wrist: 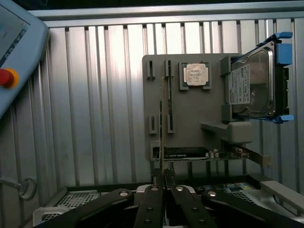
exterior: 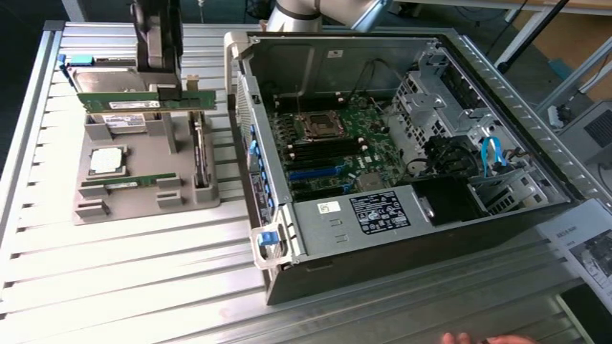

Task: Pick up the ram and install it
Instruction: 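Pick up the ram and move it above insertion slot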

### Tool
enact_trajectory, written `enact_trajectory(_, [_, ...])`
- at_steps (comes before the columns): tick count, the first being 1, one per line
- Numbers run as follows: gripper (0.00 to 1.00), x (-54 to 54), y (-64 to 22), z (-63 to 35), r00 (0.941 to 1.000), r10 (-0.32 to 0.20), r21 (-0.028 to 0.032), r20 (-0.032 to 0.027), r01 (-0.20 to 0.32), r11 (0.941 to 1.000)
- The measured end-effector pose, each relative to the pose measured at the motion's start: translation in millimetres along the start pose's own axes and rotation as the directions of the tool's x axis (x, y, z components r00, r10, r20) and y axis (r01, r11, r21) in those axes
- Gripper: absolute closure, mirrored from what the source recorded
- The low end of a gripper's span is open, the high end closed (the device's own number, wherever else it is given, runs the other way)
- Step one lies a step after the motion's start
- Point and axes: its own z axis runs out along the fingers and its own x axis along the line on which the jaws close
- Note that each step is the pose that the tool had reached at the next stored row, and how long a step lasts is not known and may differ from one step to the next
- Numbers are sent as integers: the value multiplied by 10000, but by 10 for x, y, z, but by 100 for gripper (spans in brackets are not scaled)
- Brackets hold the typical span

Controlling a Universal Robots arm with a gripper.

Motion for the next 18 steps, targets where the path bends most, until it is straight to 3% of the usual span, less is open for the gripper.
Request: enact_trajectory(18, [88,-18,-323,-9,10000,-15,-1,-1,15,10000])
